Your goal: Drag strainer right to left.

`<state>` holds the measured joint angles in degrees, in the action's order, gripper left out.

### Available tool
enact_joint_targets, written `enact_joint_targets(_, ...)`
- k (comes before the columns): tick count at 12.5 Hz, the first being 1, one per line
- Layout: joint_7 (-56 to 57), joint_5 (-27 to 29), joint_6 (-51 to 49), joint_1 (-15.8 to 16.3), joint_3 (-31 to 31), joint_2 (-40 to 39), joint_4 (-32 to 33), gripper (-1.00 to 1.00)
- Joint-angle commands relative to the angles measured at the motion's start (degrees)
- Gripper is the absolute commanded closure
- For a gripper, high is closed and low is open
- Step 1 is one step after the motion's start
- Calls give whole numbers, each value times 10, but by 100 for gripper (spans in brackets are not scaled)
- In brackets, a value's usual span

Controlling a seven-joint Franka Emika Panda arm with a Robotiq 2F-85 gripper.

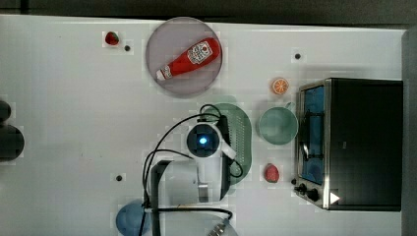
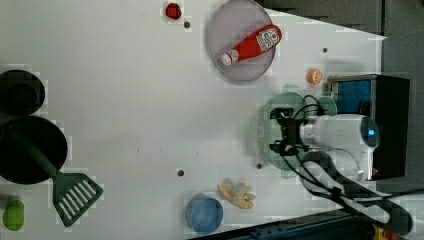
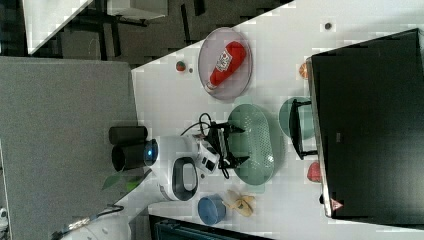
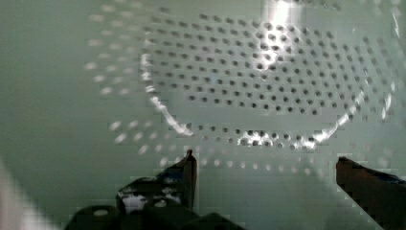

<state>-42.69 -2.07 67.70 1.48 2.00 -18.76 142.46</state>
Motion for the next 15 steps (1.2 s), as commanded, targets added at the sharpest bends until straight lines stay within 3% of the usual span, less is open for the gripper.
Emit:
enact_joint_targets(1, -33, 5, 36, 12, 1, -18, -3, -100)
enact_joint_targets(7, -57, 7, 32, 43, 13, -23, -12, -100)
enact_joint_targets(15, -210, 7, 15, 117, 56, -50, -52, -100)
